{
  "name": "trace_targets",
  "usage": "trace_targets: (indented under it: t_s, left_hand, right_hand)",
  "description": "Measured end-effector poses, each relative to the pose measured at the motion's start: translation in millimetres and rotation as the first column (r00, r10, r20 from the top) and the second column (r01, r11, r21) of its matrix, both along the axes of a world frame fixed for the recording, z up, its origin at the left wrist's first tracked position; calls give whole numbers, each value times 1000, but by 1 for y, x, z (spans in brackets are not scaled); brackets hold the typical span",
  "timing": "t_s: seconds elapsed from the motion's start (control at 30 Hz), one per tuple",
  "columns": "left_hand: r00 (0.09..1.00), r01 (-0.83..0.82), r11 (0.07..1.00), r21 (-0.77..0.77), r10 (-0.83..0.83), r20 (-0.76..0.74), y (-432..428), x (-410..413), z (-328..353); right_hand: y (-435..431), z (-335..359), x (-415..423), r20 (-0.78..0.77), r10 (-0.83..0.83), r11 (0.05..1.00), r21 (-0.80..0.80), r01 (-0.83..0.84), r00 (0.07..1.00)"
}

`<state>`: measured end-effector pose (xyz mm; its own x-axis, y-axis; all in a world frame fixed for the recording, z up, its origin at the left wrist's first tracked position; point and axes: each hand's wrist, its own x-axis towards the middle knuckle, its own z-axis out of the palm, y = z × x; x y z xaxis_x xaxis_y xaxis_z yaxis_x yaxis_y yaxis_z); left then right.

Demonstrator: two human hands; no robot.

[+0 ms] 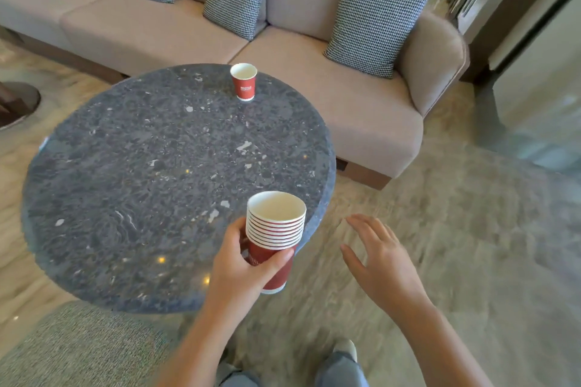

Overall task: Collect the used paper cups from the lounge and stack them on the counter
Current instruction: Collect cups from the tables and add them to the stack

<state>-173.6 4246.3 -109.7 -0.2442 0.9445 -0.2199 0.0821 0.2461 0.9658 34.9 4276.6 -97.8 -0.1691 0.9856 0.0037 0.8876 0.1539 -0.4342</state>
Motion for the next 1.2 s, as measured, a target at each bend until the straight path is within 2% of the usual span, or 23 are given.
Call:
trace_targets:
  t_s: [0.3, 0.53, 0.73, 1.0, 1.2]
  left_hand:
    - [1000, -10, 999, 32, 11, -29, 49, 142, 6]
    - [995, -64, 997, 35, 66, -71, 76, 181, 4]
    - [985, -152, 988, 37, 155, -78, 118, 169, 0]
    - [964, -257, 964, 71, 260, -48, 221, 130, -4]
    - [941, -338, 937, 92, 339, 4, 286, 85, 8]
  right_hand:
    - [54, 12, 139, -14, 8, 1000, 25, -7, 1000]
    - [96, 11, 181, -49, 75, 996, 48, -73, 996]
    - [143, 1, 171, -79, 130, 991, 29, -128, 988]
    - [257, 5, 128, -44, 226, 974, 8, -226, 973]
    - [342, 26, 67, -84, 296, 953, 90, -289, 951]
